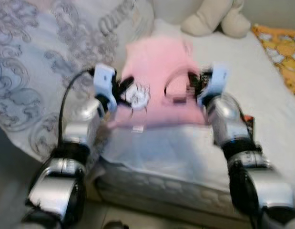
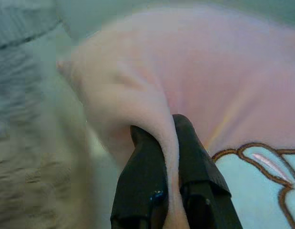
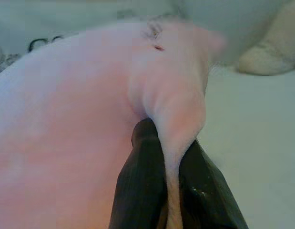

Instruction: Clean up the room

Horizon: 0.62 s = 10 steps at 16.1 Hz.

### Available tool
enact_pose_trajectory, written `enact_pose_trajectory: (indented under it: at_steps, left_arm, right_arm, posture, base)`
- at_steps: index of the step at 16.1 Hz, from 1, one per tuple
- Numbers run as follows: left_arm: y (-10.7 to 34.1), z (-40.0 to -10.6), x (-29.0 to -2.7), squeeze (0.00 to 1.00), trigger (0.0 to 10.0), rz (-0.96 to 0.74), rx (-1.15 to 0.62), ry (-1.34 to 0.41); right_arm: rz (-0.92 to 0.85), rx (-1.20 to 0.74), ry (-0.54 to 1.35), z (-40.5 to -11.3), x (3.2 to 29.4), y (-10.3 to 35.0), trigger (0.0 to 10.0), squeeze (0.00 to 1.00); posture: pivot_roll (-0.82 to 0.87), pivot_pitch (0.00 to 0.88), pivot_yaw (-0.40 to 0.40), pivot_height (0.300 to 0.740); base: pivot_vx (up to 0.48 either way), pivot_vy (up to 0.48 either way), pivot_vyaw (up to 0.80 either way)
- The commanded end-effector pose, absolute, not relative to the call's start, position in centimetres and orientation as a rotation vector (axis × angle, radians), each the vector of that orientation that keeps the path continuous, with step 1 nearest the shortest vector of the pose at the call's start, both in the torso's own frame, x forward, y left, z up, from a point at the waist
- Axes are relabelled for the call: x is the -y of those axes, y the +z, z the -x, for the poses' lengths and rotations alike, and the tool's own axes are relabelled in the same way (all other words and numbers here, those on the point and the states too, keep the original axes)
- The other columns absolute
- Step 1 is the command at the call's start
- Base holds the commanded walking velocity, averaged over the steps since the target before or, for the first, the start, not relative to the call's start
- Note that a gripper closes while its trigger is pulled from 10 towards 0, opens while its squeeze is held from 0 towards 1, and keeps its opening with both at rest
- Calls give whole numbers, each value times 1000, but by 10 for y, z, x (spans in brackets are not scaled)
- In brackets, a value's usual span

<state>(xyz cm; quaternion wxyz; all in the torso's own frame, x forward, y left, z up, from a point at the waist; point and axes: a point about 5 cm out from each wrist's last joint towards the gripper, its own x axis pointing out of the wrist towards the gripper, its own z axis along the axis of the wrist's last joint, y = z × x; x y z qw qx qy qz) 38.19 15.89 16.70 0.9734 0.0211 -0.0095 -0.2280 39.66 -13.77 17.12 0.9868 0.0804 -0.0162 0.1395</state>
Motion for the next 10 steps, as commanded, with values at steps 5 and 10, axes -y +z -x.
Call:
enact_pose_trajectory:
  at_steps: [5, 10]
  left_arm:
    - [170, -397, -171, 0, 3294, -97, -60, -357]
    - [164, -399, -184, 0, 10000, -179, -124, -290]
  right_arm:
    - [-113, -85, 197, -402, 143, 160, 10000, 0]
    - [-176, -175, 193, -394, 133, 135, 10000, 0]
  posture:
    - [-7, 154, -25, 740]
    - [-7, 239, -28, 740]
  base:
    - [466, 0, 0]
    - [0, 0, 0]
